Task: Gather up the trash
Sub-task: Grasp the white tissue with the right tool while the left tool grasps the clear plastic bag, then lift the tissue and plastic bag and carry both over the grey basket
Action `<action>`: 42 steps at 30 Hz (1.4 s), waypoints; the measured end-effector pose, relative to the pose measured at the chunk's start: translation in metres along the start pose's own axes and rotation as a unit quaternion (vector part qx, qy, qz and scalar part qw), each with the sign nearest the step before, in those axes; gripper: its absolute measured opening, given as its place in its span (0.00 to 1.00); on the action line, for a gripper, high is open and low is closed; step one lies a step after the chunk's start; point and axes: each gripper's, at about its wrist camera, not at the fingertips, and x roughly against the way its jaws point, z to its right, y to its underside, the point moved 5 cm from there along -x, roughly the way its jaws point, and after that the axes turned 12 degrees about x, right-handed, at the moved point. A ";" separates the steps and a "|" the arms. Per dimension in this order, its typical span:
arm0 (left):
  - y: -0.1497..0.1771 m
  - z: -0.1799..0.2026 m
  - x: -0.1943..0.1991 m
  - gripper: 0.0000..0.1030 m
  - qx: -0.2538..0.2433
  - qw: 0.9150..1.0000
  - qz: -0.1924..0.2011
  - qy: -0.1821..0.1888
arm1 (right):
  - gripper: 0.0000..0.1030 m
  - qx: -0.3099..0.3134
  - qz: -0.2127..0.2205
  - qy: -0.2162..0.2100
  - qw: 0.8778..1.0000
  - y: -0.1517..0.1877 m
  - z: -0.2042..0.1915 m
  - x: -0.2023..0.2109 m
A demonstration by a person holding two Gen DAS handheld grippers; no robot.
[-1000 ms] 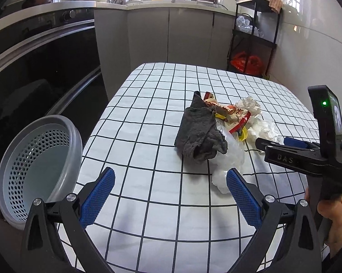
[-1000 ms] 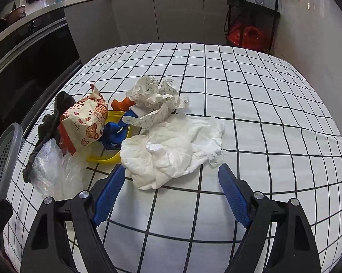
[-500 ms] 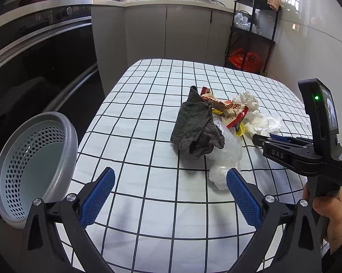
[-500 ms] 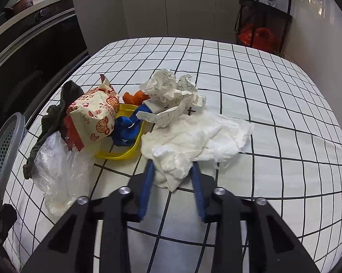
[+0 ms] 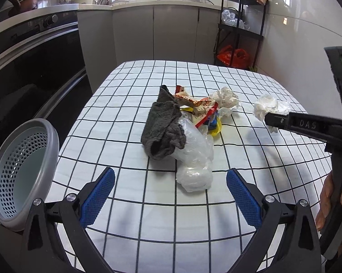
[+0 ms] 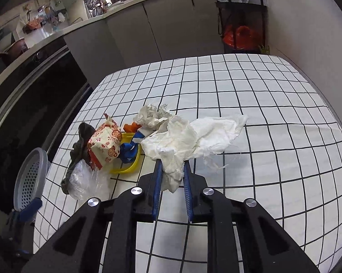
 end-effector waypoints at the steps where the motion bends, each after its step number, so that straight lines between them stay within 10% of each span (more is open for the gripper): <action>1: 0.002 0.004 -0.005 0.94 0.003 1.000 -0.007 0.000 | 0.17 -0.008 0.002 -0.005 1.000 0.000 0.003 0.002; 9: 0.013 0.017 -0.050 0.92 0.018 0.997 -0.045 -0.051 | 0.17 -0.027 0.023 -0.026 0.999 -0.010 0.013 0.015; 20: 0.007 0.020 -0.057 0.36 0.013 0.997 -0.053 -0.056 | 0.17 -0.025 0.025 -0.042 0.999 -0.010 0.012 0.018; 42: -0.041 -0.053 0.081 0.34 0.041 0.998 0.048 -0.024 | 0.17 0.010 0.065 -0.084 0.994 -0.011 -0.047 0.053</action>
